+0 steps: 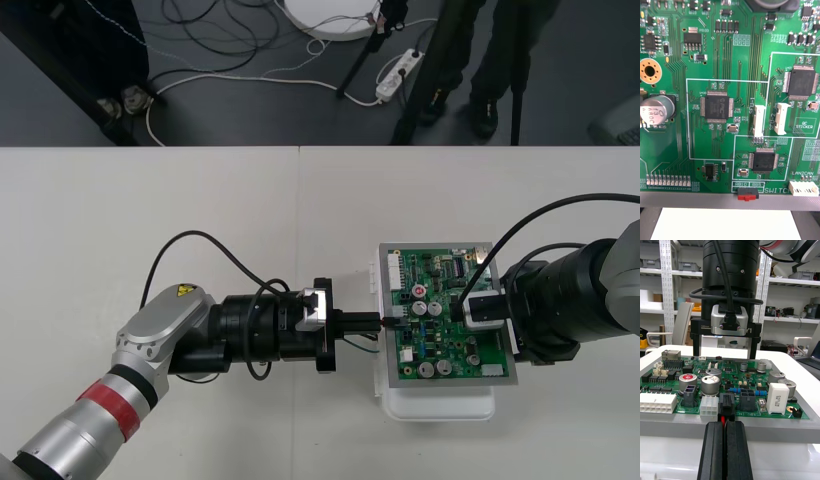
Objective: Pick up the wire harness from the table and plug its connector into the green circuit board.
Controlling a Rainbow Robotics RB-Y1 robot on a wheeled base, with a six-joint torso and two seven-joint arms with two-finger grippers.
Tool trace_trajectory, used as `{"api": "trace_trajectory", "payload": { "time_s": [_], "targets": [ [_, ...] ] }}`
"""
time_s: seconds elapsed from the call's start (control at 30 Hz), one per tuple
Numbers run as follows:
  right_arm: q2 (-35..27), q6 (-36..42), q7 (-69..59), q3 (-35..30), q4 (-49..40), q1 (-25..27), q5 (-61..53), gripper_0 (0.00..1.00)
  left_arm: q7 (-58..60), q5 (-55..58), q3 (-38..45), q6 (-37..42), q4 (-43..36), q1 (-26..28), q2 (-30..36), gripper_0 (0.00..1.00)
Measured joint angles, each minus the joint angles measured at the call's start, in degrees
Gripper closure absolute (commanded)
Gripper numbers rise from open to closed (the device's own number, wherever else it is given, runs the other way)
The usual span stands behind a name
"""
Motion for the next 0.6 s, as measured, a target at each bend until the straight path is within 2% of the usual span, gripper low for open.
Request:
{"api": "trace_trajectory", "payload": {
  "time_s": [0.53,0.57,0.6],
  "targets": [
    [0.0,0.0,0.0,0.0,0.0,0.0,0.0,0.00,0.0,0.0,0.0,0.0,0.0,0.0,0.0,0.99],
    [0.0,0.0,0.0,0.0,0.0,0.0,0.0,0.00,0.0,0.0,0.0,0.0,0.0,0.0,0.0,0.87],
    [0.0,0.0,0.0,0.0,0.0,0.0,0.0,0.00,0.0,0.0,0.0,0.0,0.0,0.0,0.0,0.66]
  ]
}}
